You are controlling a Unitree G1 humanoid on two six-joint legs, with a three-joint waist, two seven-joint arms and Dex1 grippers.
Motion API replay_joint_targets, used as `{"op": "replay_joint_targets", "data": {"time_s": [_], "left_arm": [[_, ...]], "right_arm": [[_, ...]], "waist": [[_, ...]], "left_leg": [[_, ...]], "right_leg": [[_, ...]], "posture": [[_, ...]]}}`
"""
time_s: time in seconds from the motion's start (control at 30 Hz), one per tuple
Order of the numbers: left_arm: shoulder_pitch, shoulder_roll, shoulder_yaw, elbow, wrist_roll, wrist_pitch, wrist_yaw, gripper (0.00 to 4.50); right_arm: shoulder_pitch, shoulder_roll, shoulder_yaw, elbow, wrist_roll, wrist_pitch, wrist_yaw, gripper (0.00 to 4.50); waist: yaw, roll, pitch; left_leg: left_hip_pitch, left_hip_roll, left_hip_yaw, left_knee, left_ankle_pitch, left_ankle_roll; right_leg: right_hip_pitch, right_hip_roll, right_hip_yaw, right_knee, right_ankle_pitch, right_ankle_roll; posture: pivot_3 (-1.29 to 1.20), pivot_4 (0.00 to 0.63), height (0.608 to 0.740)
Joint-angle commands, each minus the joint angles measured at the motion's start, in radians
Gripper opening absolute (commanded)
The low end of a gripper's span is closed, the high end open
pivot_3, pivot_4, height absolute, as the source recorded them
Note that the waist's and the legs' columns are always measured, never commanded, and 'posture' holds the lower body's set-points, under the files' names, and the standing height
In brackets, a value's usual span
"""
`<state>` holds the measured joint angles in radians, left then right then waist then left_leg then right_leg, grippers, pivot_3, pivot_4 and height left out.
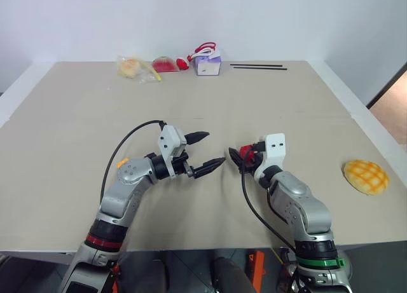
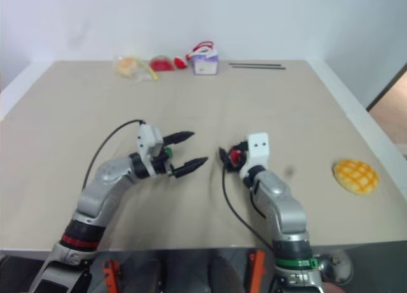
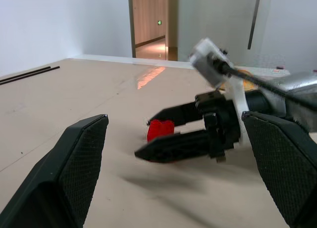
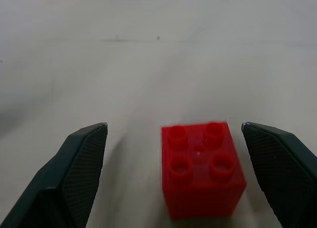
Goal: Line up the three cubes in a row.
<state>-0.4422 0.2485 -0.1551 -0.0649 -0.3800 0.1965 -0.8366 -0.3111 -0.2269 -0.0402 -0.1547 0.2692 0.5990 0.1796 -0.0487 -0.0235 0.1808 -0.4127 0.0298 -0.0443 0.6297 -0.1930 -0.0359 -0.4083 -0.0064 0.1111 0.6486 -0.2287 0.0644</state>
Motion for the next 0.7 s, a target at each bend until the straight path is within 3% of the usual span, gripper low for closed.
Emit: {"op": "replay_joint_targets", "data": {"time_s": [0.03,0.1,0.13,0.4,0.5,0.7], "left_arm": [[-0.014,-0.003,0.015,-0.042,-0.015,-0.006,0.002,4.5],[-0.015,-0.005,0.014,-0.042,-0.015,-0.005,0.004,4.5],[-0.015,-0.005,0.013,-0.042,-0.015,-0.005,0.005,4.5],[-0.016,-0.007,0.013,-0.043,-0.013,-0.007,0.007,4.5],[0.0,0.017,0.015,-0.055,-0.016,-0.009,-0.018,4.5],[0.071,0.147,0.029,-0.1,-0.067,0.003,-0.161,4.5]], "right_arm": [[-0.018,0.007,-0.017,0.011,-0.016,-0.006,-0.022,4.49],[-0.025,0.006,-0.022,0.022,-0.019,-0.008,-0.022,4.49],[-0.027,0.006,-0.024,0.025,-0.02,-0.009,-0.021,3.96],[-0.029,0.004,-0.033,0.003,-0.015,-0.017,-0.012,1.29],[-0.015,-0.033,-0.023,-0.048,0.008,-0.039,0.065,1.29],[0.041,-0.291,0.089,-0.188,0.118,-0.071,0.525,1.29]], "waist": [[0.0,0.0,0.0],[0.0,0.0,0.0],[0.0,0.0,0.0],[0.0,0.0,0.0],[0.0,0.0,0.0],[-0.001,0.0,0.0]], "left_leg": [[0.0,0.0,0.0,0.0,0.0,0.0],[0.0,0.0,0.0,0.0,0.0,0.0],[0.0,0.0,0.0,0.0,0.0,0.0],[0.0,0.0,0.0,-0.001,0.0,0.0],[0.0,0.0,0.0,-0.001,0.0,0.0],[0.001,0.0,0.0,-0.005,0.0,0.0]], "right_leg": [[0.0,0.0,0.0,0.0,0.0,0.0],[0.0,0.0,0.0,0.0,0.0,0.0],[0.0,0.0,0.0,0.0,0.0,0.0],[0.0,0.0,0.0,0.0,0.0,0.0],[0.0,0.0,0.0,0.0,0.0,0.0],[-0.001,0.0,0.0,0.0,-0.003,-0.002]], "posture": [[0.0,0.15,0.74],[0.0,0.15,0.74],[0.0,0.15,0.74],[0.0,0.15,0.74],[0.0,0.15,0.74],[0.0,0.15,0.74]]}}
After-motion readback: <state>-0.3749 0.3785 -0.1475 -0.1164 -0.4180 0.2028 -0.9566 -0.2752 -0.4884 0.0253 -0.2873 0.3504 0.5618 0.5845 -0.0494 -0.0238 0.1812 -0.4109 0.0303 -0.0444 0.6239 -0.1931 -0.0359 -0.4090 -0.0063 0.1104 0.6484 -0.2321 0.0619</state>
